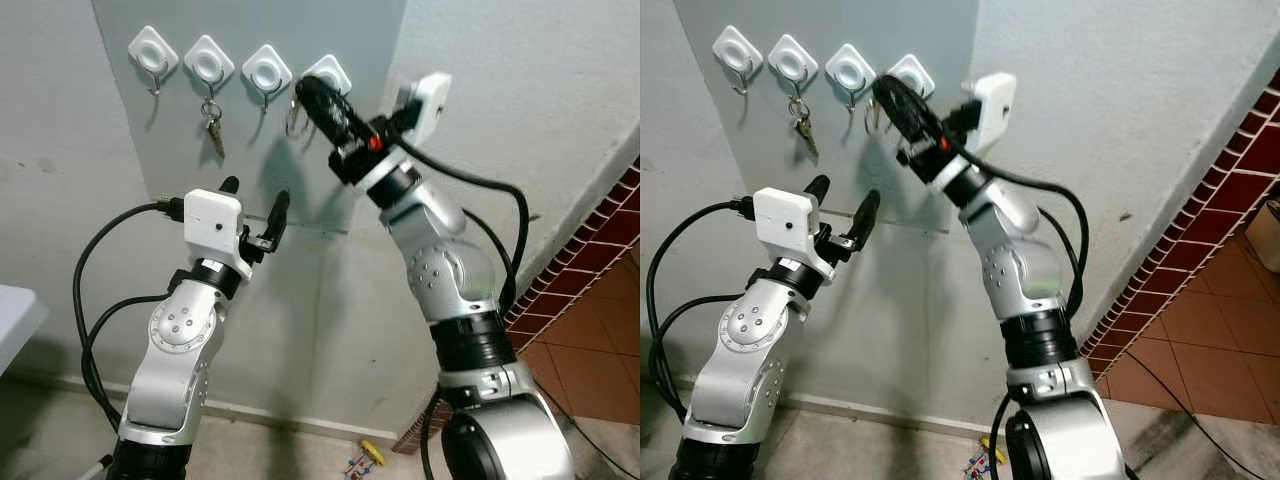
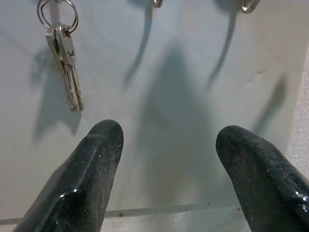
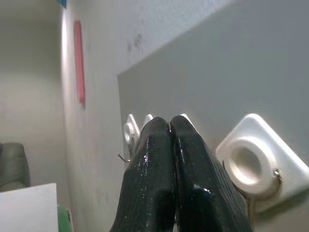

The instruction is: Hang keys on a hook

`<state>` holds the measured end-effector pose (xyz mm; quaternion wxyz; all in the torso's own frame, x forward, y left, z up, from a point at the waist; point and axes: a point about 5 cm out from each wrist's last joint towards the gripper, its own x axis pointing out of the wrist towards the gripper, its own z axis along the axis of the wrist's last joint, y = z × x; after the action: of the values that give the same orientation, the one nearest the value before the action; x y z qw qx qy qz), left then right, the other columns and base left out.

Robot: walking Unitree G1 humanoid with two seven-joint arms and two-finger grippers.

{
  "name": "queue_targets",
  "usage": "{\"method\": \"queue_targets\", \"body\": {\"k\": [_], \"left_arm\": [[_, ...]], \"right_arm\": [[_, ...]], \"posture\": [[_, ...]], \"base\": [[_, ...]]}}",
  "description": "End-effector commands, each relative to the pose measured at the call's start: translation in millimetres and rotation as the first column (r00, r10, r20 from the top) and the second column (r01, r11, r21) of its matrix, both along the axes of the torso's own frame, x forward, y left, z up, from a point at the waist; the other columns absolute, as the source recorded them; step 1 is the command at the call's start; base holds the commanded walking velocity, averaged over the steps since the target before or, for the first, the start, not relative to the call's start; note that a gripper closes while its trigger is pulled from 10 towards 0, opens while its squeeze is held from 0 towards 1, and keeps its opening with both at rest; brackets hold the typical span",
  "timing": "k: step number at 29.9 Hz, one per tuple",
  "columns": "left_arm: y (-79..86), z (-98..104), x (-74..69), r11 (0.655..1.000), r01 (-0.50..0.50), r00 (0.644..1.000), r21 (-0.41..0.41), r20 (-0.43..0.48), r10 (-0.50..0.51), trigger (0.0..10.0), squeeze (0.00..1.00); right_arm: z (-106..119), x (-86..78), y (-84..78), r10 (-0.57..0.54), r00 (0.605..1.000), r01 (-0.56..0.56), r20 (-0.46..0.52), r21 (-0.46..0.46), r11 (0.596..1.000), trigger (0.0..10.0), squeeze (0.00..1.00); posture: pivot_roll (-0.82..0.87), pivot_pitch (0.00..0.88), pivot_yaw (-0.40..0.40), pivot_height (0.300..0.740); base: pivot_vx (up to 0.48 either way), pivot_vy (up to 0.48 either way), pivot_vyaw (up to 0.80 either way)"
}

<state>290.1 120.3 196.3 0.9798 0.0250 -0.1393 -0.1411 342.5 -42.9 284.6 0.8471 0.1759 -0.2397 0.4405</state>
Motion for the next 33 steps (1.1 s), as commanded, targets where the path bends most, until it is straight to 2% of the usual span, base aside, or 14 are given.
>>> {"method": "queue_targets", "body": {"k": [1, 11, 17, 30, 33], "left_arm": [[-2.0, 4, -0.7, 1.0, 0.005, 1.0, 0.002, 0.01, -0.005, 10.0, 0.0], [-0.8, 3, -2.5, 1.0, -0.003, 1.0, 0.0, 0.004, 0.003, 10.0, 0.0], [-0.2, 1, -3.5, 1.0, -0.006, 1.0, 0.001, -0.004, 0.006, 10.0, 0.0], [-1.1, 2, -3.0, 1.0, 0.003, 1.0, 0.002, -0.004, -0.003, 10.0, 0.0], [0.1, 2, -3.4, 1.0, 0.0, 1.0, 0.005, -0.007, 0.0, 10.0, 0.0]], "right_arm": [[3, 4.7, -6.2, -0.027, 1.0, 0.027, -0.001, 0.022, 0.999, 10.0, 0.0], [-1, 13.1, -14.7, -0.069, 0.997, 0.07, -0.019, 0.018, 0.997, 10.0, 0.0], [-3, 17.1, -27.1, -0.108, 0.994, 0.108, -0.021, 0.015, 0.994, 10.0, 0.0], [-10, 15.8, -44.8, -0.138, 0.99, 0.138, -0.017, 0.009, 0.99, 10.0, 0.0], [-16, 9.6, -58.8, -0.15, 0.989, 0.15, -0.009, 0.019, 0.989, 10.0, 0.0]], "posture": [[-0.03, 0.0, -0.083, 0.74], [-0.02, 0.0, -0.084, 0.74], [-0.02, 0.0, -0.081, 0.74], [-0.03, 0.0, -0.073, 0.74], [-0.02, 0.0, -0.069, 0.74]], "base": [[0.0, 0.0, 0.0], [0.0, 0.0, 0.0], [0.0, 0.0, 0.0], [0.0, 0.0, 0.0], [0.0, 0.0, 0.0]]}}
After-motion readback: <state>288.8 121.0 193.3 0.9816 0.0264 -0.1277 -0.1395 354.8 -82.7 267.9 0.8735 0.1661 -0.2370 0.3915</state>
